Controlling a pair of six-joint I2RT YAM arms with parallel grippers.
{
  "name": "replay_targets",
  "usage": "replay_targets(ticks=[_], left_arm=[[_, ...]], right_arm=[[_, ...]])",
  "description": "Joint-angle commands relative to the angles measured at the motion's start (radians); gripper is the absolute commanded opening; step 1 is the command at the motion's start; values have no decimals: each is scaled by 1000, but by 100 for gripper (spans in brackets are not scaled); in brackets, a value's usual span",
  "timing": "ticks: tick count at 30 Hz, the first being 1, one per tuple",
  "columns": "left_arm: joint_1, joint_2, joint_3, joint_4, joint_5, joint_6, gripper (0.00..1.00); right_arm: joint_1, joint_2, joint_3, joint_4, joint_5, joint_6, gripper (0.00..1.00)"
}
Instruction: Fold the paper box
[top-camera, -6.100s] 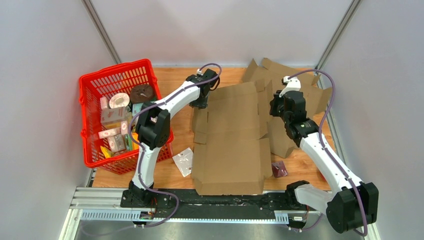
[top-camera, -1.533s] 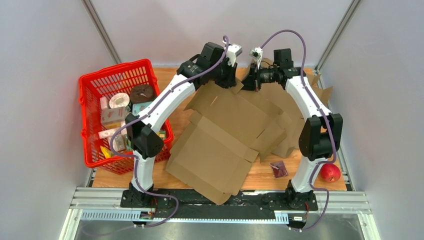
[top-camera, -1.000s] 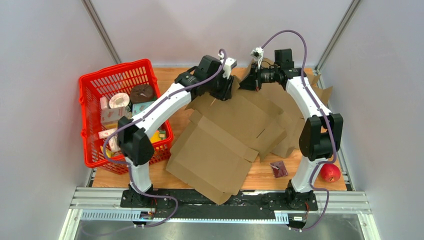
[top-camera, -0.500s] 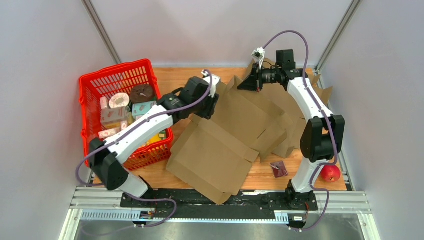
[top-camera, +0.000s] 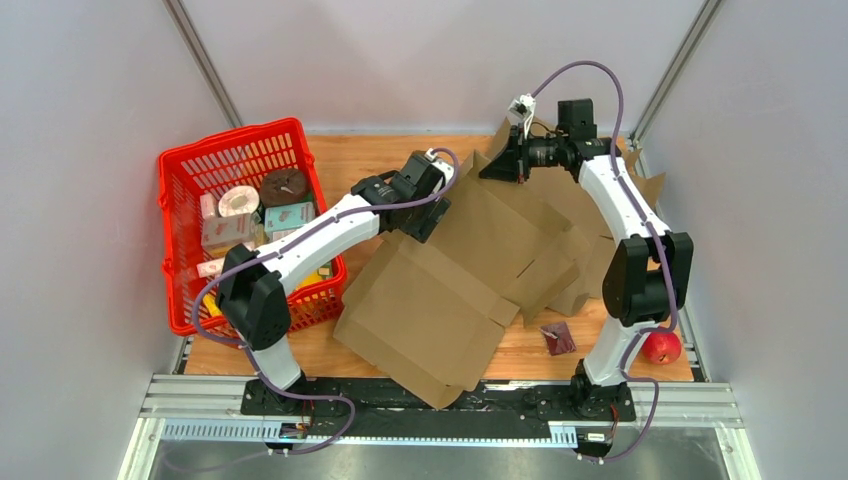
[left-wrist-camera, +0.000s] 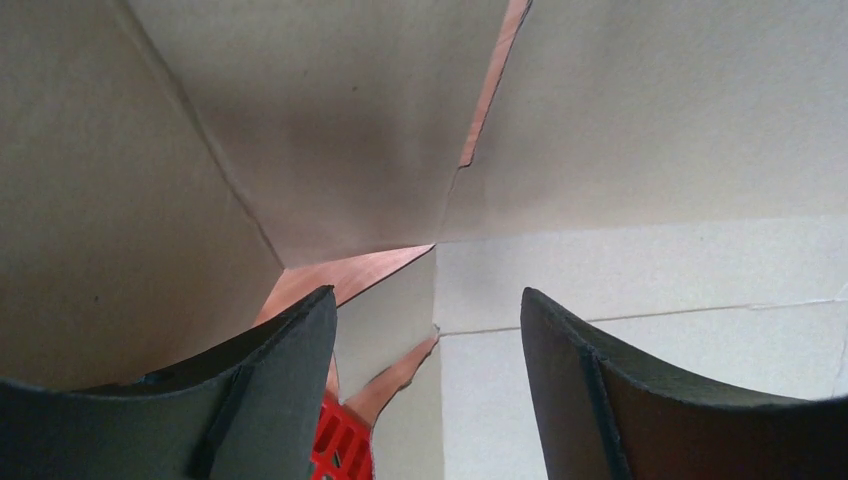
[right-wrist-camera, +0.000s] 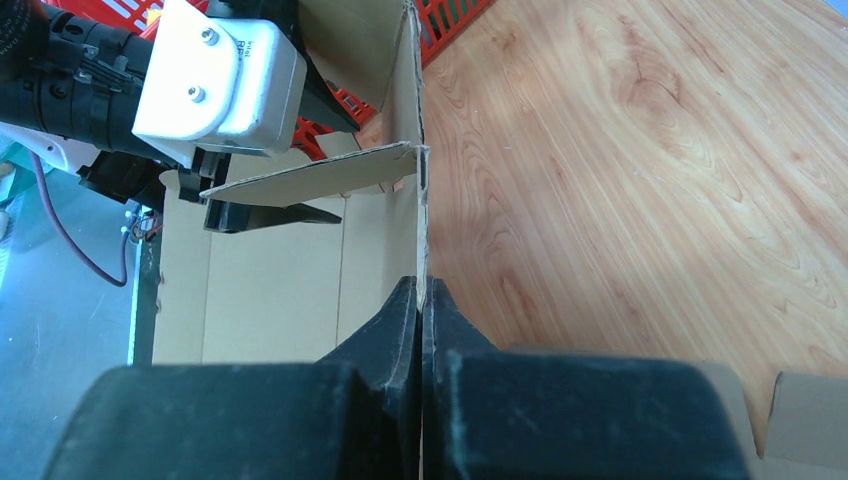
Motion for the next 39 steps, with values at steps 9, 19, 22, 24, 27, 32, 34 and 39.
replay_targets(ticks=[9, 19, 22, 24, 27, 32, 34, 39], left_arm=[[42, -95, -50, -7, 16, 18, 75], [45, -158, -99, 25, 44, 9, 73], [46, -128, -107, 21, 46, 6, 69], [53, -123, -122, 34, 47, 4, 69], [57, -121, -127, 51, 20, 2, 69], [57, -86, -131, 84, -23, 7, 71], [57, -66, -130, 87, -28, 6, 70], [56, -59, -140, 104, -34, 4, 61]], right_arm=[[-22, -58, -11, 29, -47, -8, 0], [-22, -52, -7, 32, -47, -3, 0], [-22, -58, -10, 30, -45, -6, 0], [-22, -60, -11, 30, -45, -6, 0], [-22, -63, -13, 30, -48, -6, 0], [-22, -62, -11, 36, -56, -4, 0], [-22, -65, -14, 35, -51, -4, 0], [-22, -66, -18, 42, -54, 0, 0]])
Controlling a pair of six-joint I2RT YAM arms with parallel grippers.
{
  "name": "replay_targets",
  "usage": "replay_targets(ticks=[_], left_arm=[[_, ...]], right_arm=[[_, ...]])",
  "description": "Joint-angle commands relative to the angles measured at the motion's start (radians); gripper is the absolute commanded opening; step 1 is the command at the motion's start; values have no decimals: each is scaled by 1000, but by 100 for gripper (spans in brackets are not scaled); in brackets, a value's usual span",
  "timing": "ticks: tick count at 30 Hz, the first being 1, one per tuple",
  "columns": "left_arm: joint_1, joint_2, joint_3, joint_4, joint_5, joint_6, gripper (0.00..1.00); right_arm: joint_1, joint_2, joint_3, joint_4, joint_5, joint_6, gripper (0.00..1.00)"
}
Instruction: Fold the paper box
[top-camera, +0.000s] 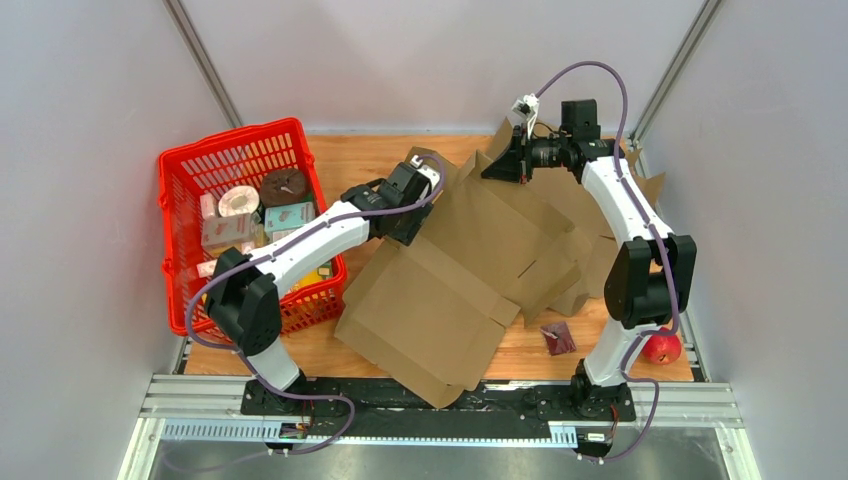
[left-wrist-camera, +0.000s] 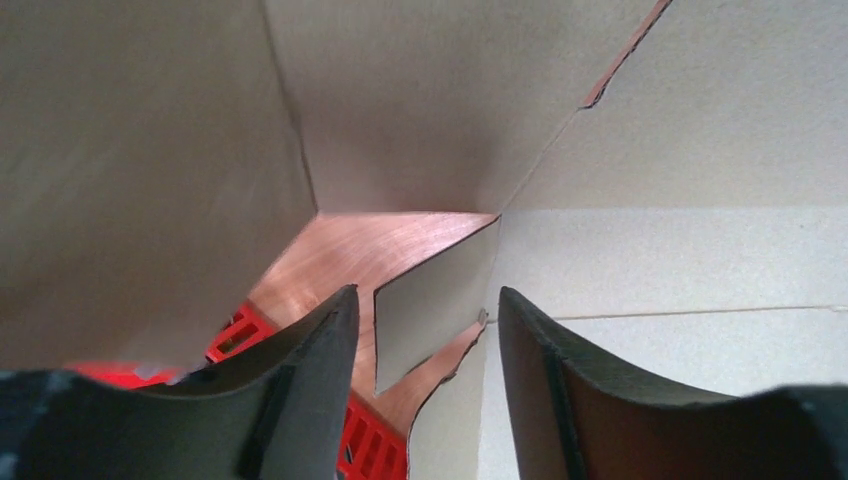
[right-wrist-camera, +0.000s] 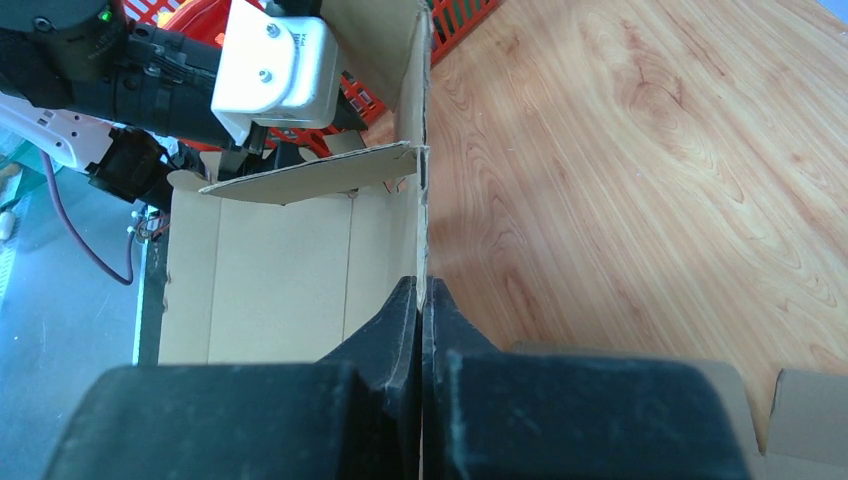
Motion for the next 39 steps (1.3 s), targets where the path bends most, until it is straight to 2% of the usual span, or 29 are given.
replay_targets(ticks=[1, 2, 5, 13, 15, 18, 21, 23, 25, 28, 32, 39], left_arm=[[0, -4, 1, 34, -27, -2, 57], [-9, -11, 2, 36, -41, 0, 51], [-39, -38, -12, 56, -48, 0, 41], [-110, -29, -6, 50, -13, -72, 35], [-121, -29, -17, 57, -9, -85, 37], [-135, -32, -28, 67, 17, -109, 48], [-155, -40, -49, 96, 27, -124, 50], [-156, -25, -69, 140, 74, -140, 50], [-155, -5, -64, 137, 89, -146, 44], [-155, 19, -93, 168, 88, -155, 43], [-149, 71, -115, 208, 93, -155, 46], [-148, 111, -201, 379, 149, -204, 52]], right_arm=[[-5, -49, 0, 46, -36, 2, 0], [-3, -47, 0, 49, -35, 5, 0], [-3, -42, 5, 52, -30, 11, 0], [0, -49, -1, 56, -24, 14, 0], [1, -47, 0, 57, -24, 14, 0], [1, -44, 0, 60, -24, 17, 0], [3, -38, 3, 59, -19, 19, 0], [4, -41, 3, 60, -19, 19, 0], [6, -44, 2, 59, -18, 19, 0], [6, -50, -4, 59, -15, 15, 0], [6, -46, -3, 66, -30, 20, 0], [7, -29, -1, 63, -22, 20, 0]])
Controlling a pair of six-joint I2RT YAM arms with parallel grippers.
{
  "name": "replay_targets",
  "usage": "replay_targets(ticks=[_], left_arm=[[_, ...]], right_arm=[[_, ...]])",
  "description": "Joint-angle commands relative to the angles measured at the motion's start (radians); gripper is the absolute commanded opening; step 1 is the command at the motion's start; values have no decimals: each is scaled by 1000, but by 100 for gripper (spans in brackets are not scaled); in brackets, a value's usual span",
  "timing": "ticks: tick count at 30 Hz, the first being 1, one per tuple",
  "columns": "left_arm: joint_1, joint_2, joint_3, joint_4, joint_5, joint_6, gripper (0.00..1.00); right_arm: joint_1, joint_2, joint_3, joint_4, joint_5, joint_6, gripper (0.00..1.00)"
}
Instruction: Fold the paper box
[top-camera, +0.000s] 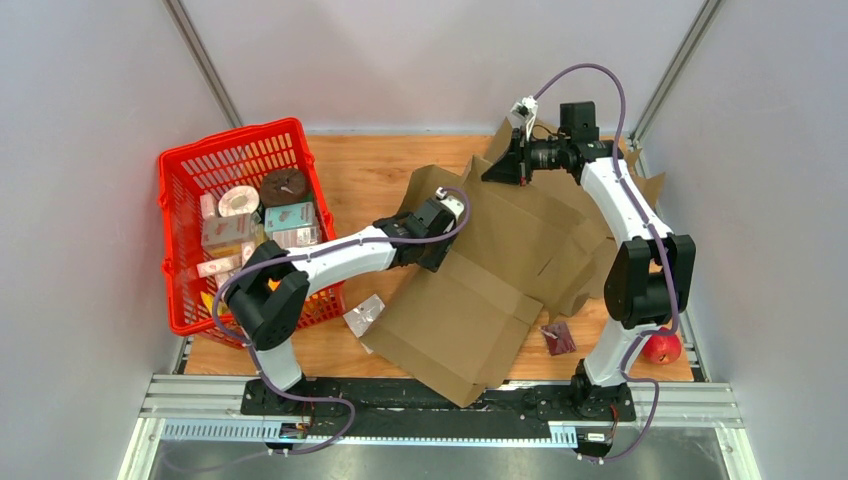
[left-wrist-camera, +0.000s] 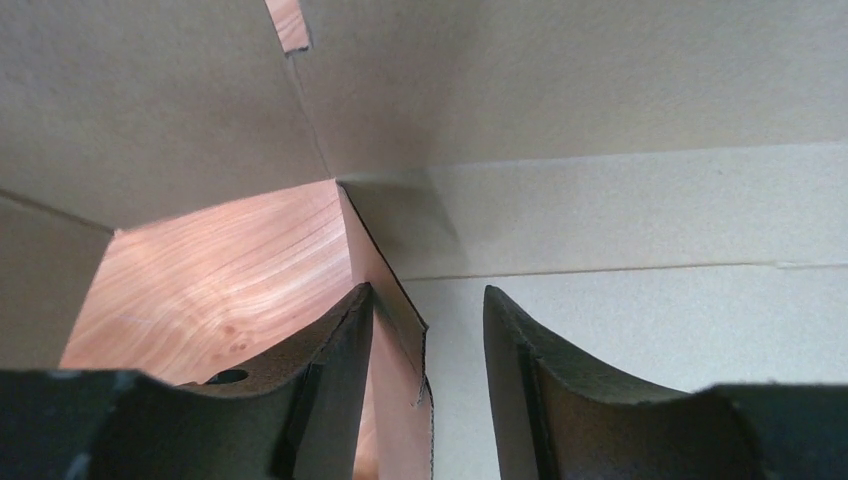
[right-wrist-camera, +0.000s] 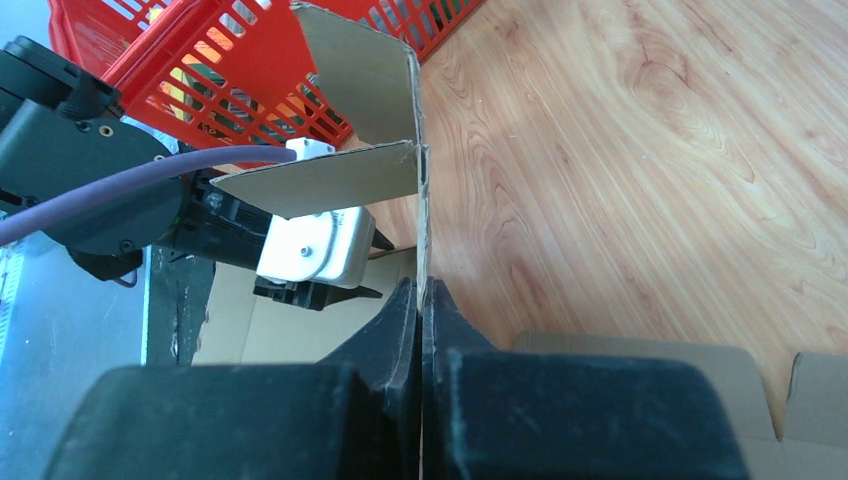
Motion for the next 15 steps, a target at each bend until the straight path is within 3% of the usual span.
replay_targets(ticks=[1, 7, 15], left_arm=[[-5, 34, -50, 128, 94, -71, 53], [-8, 61, -122, 270, 125, -114, 59], [-32, -75, -145, 213, 26, -118, 61]], right_arm=[[6, -28, 9, 64, -32, 5, 0], [18, -20, 12, 64, -25, 5, 0], [21, -14, 20, 58, -15, 3, 0]])
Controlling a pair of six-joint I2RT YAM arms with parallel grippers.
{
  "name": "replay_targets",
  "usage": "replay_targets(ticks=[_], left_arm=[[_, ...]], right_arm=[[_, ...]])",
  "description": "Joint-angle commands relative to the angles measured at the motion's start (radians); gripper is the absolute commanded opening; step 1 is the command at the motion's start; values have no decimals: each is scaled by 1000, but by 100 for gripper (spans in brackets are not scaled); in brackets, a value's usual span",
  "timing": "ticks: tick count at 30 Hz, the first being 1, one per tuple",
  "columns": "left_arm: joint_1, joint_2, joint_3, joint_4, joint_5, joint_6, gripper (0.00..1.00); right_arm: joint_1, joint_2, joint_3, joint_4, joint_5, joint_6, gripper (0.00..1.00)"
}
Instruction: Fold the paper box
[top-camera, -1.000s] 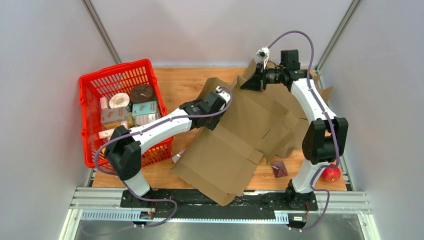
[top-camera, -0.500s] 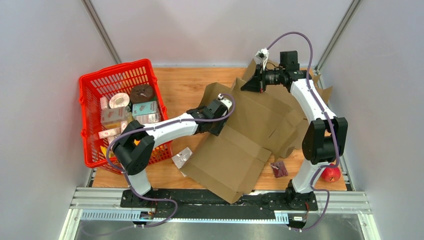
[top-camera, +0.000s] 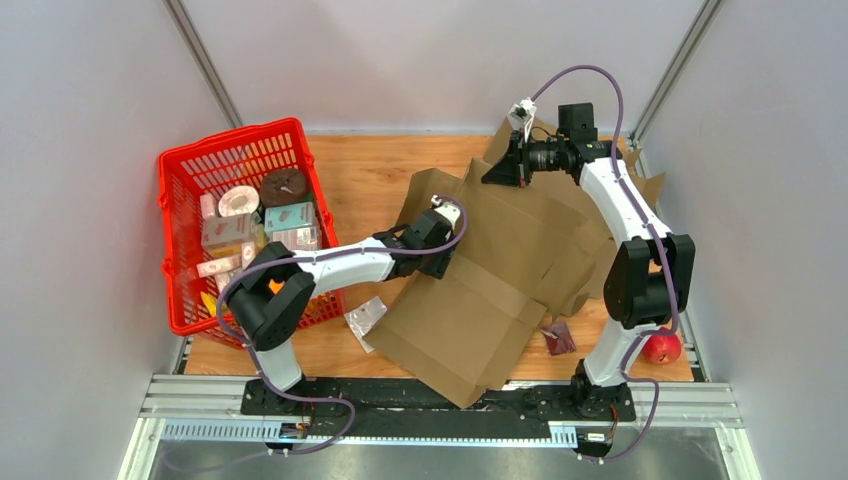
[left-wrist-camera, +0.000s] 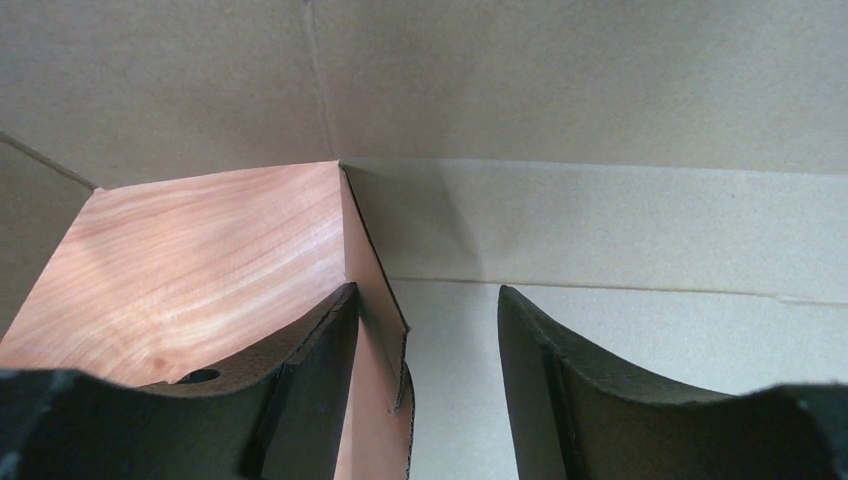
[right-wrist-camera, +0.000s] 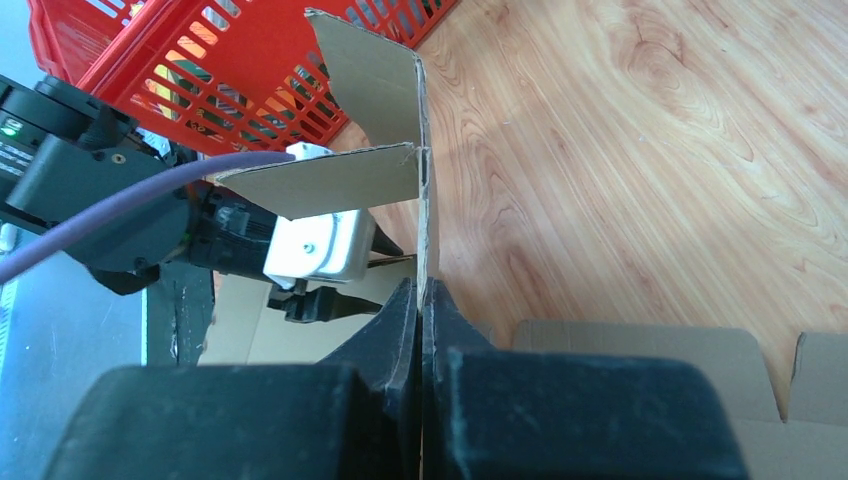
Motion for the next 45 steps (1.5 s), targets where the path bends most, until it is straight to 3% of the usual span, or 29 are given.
replay_targets(ticks=[1, 4, 11, 16, 22, 23, 26, 32, 39, 45], left_arm=[[-25, -116, -15, -23, 1, -33, 61], [-9, -156, -9, -52, 13, -21, 61], [30, -167, -10, -52, 70, -25, 40], [15, -131, -21, 14, 134, -71, 35], [7, -71, -42, 57, 96, -77, 45], [7, -115, -54, 71, 89, -70, 52], [7, -223, -64, 28, 59, -16, 62], [11, -426, 5, -79, -23, 44, 65], [48, -406, 253, -170, -89, 70, 70], [54, -250, 476, -259, -108, 104, 70]], right_arm=[[12, -13, 26, 85, -54, 3, 0], [17, -11, 31, 79, -51, 0, 0], [17, -10, 35, 67, -46, -8, 0], [24, -2, 41, 62, -45, -9, 0], [41, 0, 49, 42, -16, -32, 0], [43, 0, 51, 30, -11, -43, 0], [58, 9, 69, 2, 15, -68, 0], [106, 41, 121, -65, 93, -120, 0], [129, 49, 150, -83, 120, -126, 0], [148, 52, 164, -100, 135, -137, 0]])
